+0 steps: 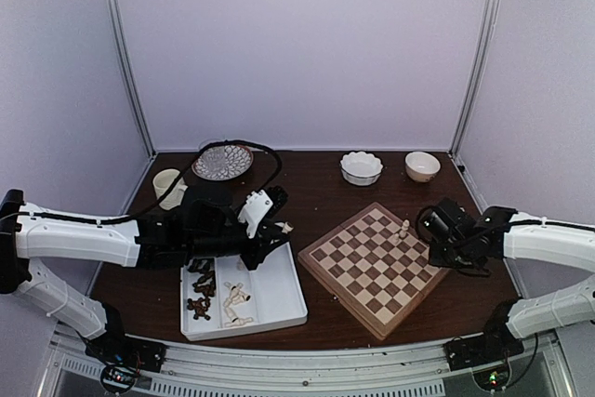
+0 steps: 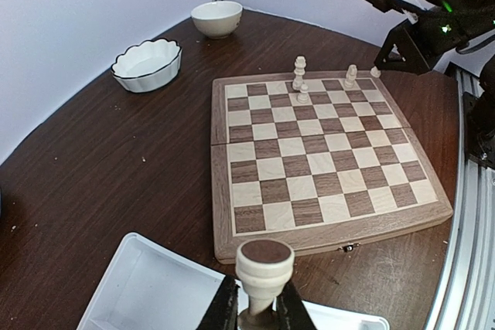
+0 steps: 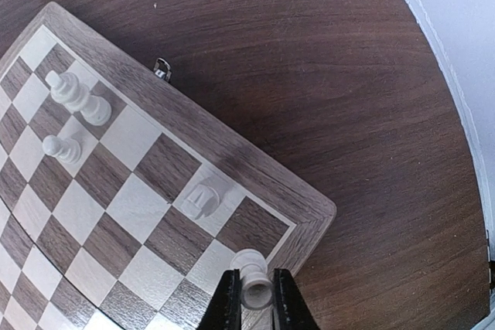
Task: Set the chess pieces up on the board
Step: Place the rook at a1.
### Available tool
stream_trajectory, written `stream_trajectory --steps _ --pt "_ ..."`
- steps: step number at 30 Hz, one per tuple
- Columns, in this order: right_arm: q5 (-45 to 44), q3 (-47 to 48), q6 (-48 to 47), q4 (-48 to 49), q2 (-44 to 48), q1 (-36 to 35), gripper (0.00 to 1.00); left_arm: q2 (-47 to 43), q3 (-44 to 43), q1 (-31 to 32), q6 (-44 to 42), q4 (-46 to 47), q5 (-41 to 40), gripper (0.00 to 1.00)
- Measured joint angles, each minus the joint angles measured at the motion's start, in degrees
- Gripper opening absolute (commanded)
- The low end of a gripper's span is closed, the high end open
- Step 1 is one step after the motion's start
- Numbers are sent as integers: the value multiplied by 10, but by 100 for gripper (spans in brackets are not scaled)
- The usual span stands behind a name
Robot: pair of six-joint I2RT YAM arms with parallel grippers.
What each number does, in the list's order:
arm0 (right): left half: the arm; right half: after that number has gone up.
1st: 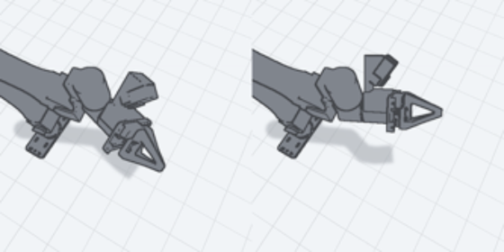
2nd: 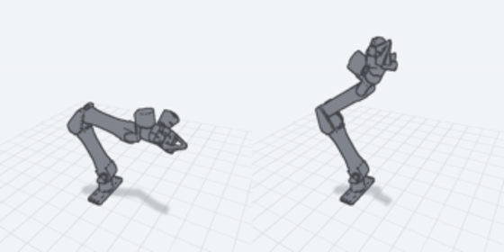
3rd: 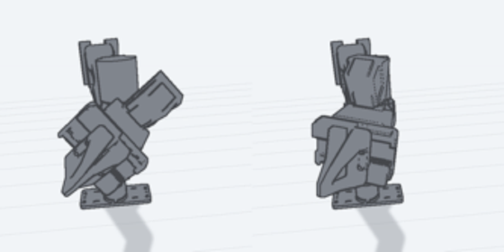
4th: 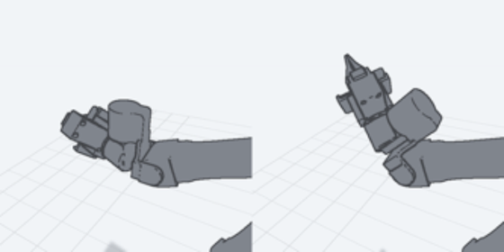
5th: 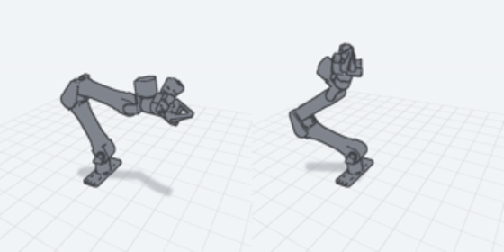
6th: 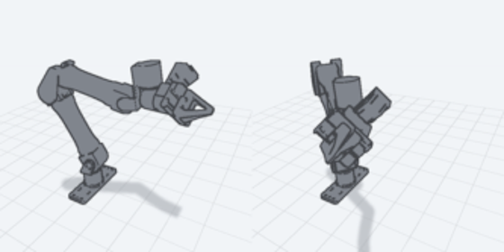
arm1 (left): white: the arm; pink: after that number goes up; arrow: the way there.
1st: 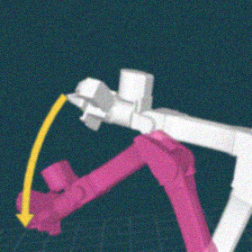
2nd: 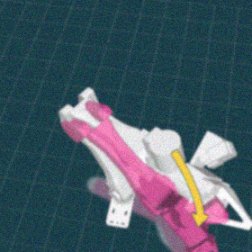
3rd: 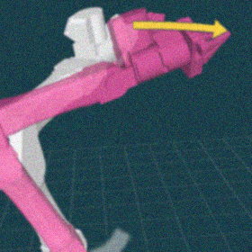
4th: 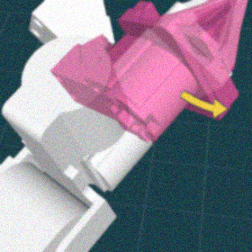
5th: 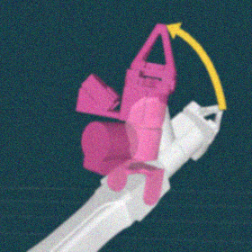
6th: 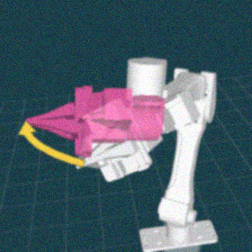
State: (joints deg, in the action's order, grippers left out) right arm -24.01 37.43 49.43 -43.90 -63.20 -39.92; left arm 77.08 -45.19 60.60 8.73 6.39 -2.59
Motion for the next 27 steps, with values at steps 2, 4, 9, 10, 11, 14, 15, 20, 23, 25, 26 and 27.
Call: stream_trajectory --steps 2,4,9,10,11,14,15,20,23,25,26,27 --pt "0 -5 5 5 -5 2 0 0 0 0 0 0 0 6" --pt "0 -10 8 11 -10 3 0 0 0 0 0 0 0 6" --pt "-2 -13 16 18 -22 8 0 0 0 0 0 0 0 7" --pt "-2 -13 17 20 -25 9 0 0 0 0 0 0 0 6" --pt "-2 -14 18 22 -28 11 0 0 0 0 0 0 0 7" --pt "-2 -14 19 28 -39 17 0 0 1 0 0 0 0 7" --pt "-2 -14 19 31 -45 19 0 0 2 0 0 0 0 7" --pt "1 -14 19 44 -71 21 3 0 6 0 0 0 0 7" --pt "2 -14 18 47 -76 21 6 0 7 0 1 0 0 7" --pt "2 -14 18 48 -76 22 13 0 7 0 1 0 0 7" --pt "3 -14 18 47 -76 22 15 0 7 0 2 0 0 7" --pt "3 -14 18 48 -76 23 22 0 7 0 2 0 0 7"
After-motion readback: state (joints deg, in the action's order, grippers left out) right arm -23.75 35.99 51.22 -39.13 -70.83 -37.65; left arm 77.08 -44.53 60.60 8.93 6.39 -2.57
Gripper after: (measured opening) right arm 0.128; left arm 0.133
